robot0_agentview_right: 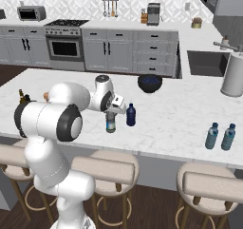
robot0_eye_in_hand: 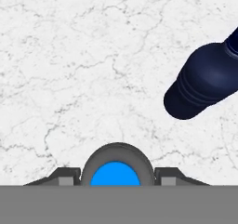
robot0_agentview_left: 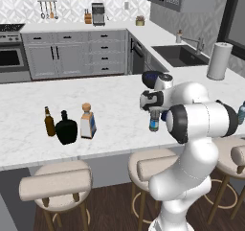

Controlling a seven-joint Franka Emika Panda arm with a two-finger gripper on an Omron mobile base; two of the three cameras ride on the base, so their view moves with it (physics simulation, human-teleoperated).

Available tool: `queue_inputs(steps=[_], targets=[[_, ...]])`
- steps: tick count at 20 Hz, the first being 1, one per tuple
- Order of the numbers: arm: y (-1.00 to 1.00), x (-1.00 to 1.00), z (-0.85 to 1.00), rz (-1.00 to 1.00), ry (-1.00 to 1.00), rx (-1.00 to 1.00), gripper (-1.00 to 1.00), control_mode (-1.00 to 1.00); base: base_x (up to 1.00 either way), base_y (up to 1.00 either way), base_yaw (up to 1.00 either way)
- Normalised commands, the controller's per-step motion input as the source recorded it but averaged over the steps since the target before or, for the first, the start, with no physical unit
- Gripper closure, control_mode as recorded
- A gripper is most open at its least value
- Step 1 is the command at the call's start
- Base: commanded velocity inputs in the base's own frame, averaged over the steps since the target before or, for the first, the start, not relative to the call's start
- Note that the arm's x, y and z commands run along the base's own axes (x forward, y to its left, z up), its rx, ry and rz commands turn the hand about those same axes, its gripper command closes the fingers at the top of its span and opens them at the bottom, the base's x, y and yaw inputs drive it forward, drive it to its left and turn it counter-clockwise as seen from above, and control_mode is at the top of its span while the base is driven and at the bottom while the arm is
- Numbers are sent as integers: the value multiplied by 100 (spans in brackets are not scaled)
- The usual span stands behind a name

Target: Move the plastic bottles in the middle to the plastics group, and the glass bottles in the middle to the glass group.

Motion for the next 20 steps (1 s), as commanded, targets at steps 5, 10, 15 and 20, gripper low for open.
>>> queue_inputs(steps=[5,10,15,20], targets=[[-48,-45,37,0,-6,0,100,-100,0,0,0],[-89,-53,67,-2,-1,0,100,-100,0,0,0],[-100,-9,49,-10,2,1,100,-100,0,0,0],[-100,0,17,-19,3,3,100,-100,0,0,0]])
